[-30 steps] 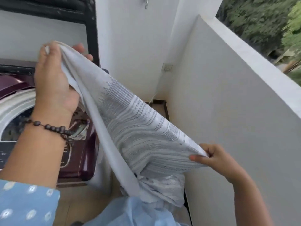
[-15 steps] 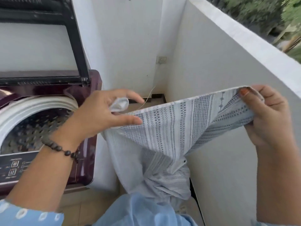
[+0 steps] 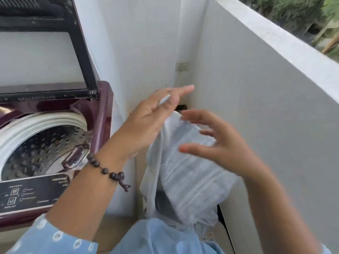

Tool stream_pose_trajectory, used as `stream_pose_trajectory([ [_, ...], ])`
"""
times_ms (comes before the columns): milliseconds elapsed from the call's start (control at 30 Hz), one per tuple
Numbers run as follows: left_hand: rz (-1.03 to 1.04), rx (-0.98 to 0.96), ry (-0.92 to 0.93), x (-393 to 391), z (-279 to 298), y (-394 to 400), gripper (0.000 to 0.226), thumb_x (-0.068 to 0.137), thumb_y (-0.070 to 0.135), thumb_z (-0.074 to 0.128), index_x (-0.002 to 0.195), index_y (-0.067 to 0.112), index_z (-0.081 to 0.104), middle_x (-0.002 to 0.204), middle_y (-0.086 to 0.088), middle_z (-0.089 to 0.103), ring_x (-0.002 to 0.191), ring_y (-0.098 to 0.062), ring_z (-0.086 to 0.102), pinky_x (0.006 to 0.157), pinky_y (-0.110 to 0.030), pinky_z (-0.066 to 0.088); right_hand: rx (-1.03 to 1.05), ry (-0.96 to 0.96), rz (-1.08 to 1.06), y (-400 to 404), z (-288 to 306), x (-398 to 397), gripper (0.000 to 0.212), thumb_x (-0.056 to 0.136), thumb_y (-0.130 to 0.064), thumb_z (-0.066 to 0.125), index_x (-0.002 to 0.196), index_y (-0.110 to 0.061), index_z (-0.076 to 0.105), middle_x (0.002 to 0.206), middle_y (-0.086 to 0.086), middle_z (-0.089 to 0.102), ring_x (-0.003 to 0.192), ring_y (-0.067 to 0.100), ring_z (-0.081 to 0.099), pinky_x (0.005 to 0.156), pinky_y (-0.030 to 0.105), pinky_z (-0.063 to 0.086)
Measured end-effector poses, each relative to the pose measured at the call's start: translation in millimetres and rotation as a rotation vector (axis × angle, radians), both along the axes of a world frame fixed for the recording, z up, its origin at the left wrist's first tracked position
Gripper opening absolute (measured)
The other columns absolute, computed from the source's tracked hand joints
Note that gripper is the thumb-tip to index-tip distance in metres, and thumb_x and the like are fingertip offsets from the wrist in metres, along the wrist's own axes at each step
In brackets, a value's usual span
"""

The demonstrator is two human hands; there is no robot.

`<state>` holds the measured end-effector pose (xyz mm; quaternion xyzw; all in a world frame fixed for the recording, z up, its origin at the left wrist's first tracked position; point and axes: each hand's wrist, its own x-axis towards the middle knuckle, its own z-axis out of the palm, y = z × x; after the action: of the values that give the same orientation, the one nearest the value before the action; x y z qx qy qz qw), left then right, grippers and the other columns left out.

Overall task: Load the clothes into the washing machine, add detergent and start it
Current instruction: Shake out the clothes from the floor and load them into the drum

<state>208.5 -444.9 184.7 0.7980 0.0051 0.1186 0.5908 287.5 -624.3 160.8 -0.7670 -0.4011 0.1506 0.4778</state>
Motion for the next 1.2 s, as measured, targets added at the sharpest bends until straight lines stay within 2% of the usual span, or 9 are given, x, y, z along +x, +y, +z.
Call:
stream_pose_trajectory([
  [100, -0.057, 0.073, 0.042, 10, -1, -7, 0.039, 0.101, 0.042, 0.037, 0.135, 0.037, 0.055, 0.140, 0.014, 0.050, 0.132, 0.007, 0.040, 0.115, -0.026, 0.028, 0.082, -0.026, 0.027, 27, -8, -7, 0.031, 0.089, -0.033, 0.068, 0.096, -0.004, 0.064, 0.075, 0.002, 0.058, 0.071, 0.012, 0.053, 0.071, 0.045, 0.048],
  [167, -0.047, 0.014, 0.053, 10, -6, -6, 0.040, 0.095, 0.048, 0.047, 0.132, 0.037, 0.057, 0.131, 0.011, 0.057, 0.127, -0.001, 0.049, 0.113, -0.032, 0.036, 0.143, 0.041, 0.016, 30, -6, -1, 0.028, 0.094, -0.029, 0.058, 0.092, -0.001, 0.063, 0.079, 0.021, 0.060, 0.070, 0.021, 0.052, 0.068, 0.055, 0.046],
  [300, -0.138, -0.266, 0.080, 8, -27, -2, 0.050, 0.077, 0.026, 0.077, 0.123, 0.024, 0.057, 0.105, -0.004, 0.070, 0.098, -0.021, 0.067, 0.088, -0.036, 0.055, 0.245, 0.080, -0.028, 24, 6, 7, 0.020, 0.093, -0.019, 0.057, 0.099, -0.003, 0.068, 0.086, 0.019, 0.069, 0.077, 0.032, 0.065, 0.071, 0.056, 0.050],
  [400, -0.085, -0.131, 0.114, 6, -47, -5, 0.035, 0.075, 0.022, 0.079, 0.107, 0.021, 0.063, 0.087, -0.008, 0.069, 0.079, -0.017, 0.061, 0.075, -0.043, 0.052, 0.299, 0.066, -0.093, 20, 13, 11, 0.033, 0.091, -0.025, 0.060, 0.082, 0.007, 0.058, 0.069, 0.028, 0.051, 0.061, 0.025, 0.044, 0.055, 0.051, 0.038],
  [500, -0.028, -0.107, 0.111, 3, -58, -8, 0.008, 0.082, 0.021, 0.069, 0.087, 0.015, 0.069, 0.080, 0.000, 0.066, 0.078, -0.010, 0.059, 0.076, -0.036, 0.049, 0.289, 0.035, -0.120, 14, 23, 13, 0.037, 0.087, -0.029, 0.065, 0.079, 0.006, 0.058, 0.066, 0.028, 0.050, 0.059, 0.022, 0.043, 0.050, 0.047, 0.036],
  [700, -0.013, -0.376, -0.047, 4, -41, -1, 0.007, 0.092, 0.021, 0.059, 0.096, 0.014, 0.060, 0.092, -0.001, 0.070, 0.090, -0.015, 0.066, 0.088, -0.035, 0.055, 0.162, 0.024, -0.090, -4, 24, 21, 0.019, 0.088, -0.031, 0.063, 0.086, -0.014, 0.071, 0.082, 0.015, 0.071, 0.077, 0.037, 0.066, 0.070, 0.056, 0.053],
  [867, -0.171, -0.221, 0.034, 15, -31, -9, 0.043, 0.082, 0.008, 0.073, 0.121, 0.013, 0.058, 0.109, -0.009, 0.068, 0.098, -0.014, 0.064, 0.089, -0.033, 0.054, 0.134, 0.041, -0.001, -1, 22, 13, 0.037, 0.090, -0.039, 0.060, 0.090, -0.003, 0.070, 0.083, 0.030, 0.065, 0.070, 0.045, 0.060, 0.063, 0.057, 0.048],
  [1000, -0.015, -0.006, 0.039, 19, -55, -14, 0.019, 0.082, 0.031, 0.074, 0.094, 0.016, 0.073, 0.090, -0.009, 0.074, 0.081, -0.026, 0.069, 0.076, -0.045, 0.055, 0.236, -0.003, 0.002, -8, 35, 8, 0.023, 0.092, -0.024, 0.061, 0.078, -0.007, 0.069, 0.070, 0.010, 0.068, 0.060, 0.020, 0.062, 0.056, 0.032, 0.050],
  [1200, -0.034, 0.381, 0.321, 16, -124, -5, 0.028, 0.091, 0.032, 0.066, 0.072, 0.011, 0.067, 0.065, 0.003, 0.057, 0.056, -0.003, 0.048, 0.056, -0.020, 0.035, 0.613, -0.051, -0.100, -33, 65, 6, 0.013, 0.087, -0.033, 0.064, 0.082, -0.032, 0.076, 0.073, -0.018, 0.070, 0.067, -0.001, 0.061, 0.061, 0.022, 0.050],
])
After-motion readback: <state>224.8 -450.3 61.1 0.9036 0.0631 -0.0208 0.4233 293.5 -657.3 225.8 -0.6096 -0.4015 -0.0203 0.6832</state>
